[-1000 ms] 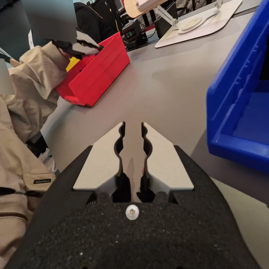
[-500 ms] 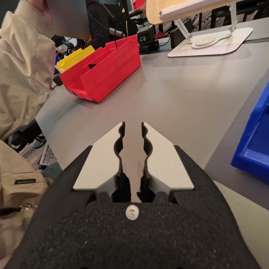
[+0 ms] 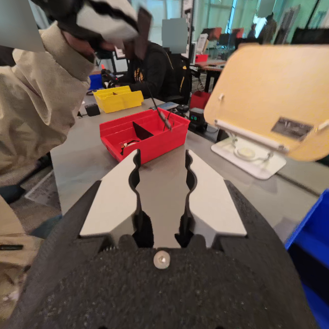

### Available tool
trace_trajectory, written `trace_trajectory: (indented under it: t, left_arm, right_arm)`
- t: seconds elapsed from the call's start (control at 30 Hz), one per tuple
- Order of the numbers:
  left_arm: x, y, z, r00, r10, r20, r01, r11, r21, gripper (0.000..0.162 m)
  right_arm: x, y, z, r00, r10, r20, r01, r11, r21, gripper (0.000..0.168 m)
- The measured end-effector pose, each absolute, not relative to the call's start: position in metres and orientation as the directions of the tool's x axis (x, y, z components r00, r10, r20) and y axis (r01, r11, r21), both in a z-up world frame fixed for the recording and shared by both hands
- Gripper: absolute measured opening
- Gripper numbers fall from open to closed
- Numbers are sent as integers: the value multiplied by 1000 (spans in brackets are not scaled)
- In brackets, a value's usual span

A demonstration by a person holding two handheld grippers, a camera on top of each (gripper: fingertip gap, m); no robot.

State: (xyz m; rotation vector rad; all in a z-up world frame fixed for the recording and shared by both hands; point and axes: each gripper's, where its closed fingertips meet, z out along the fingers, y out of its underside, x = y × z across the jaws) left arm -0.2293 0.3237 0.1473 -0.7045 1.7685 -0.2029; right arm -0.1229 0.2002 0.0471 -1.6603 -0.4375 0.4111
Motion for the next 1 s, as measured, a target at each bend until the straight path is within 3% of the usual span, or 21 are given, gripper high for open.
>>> trace_trajectory:
  t: [0.1, 0.17, 0.37, 0.47, 0.6, 0.73, 0.9, 1.0]
  left_arm:
    - [-202, 275, 101, -319, -509, -800, -336, 849, -407, 7]
    - [-186, 247, 78, -389, -486, -782, -309, 869, -387, 7]
    - [-160, 196, 24, -552, -410, -726, -268, 912, -310, 7]
    - [-152, 187, 11, -578, -402, -710, -276, 915, -293, 7]
    - [-145, 182, 11, -514, -515, -686, -293, 857, -423, 7]
    - [-149, 199, -17, -499, -640, -585, -391, 768, -507, 34]
    - [-154, 203, -43, -531, -638, -558, -380, 767, -517, 19]
    - [-159, 209, -44, -539, -597, -594, -392, 802, -450, 10]
  right_arm:
    - [-139, 203, 66, 834, 524, 173, 201, 4, -980, 45]
    - [-148, 201, 72, 820, 514, 252, 250, 75, -965, 34]
    - [-152, 195, 34, 739, 537, 407, 456, 45, -889, 31]
    - [-155, 189, 18, 667, 549, 503, 561, 75, -824, 8]
    - [-145, 183, 17, 576, 502, 645, 670, 163, -724, 8]
    - [-141, 175, 13, 567, 557, 606, 635, 174, -753, 8]
    - [-150, 168, 2, 575, 664, 479, 525, 150, -838, 8]
    - [-149, 175, -8, 615, 646, 452, 495, 130, -859, 13]
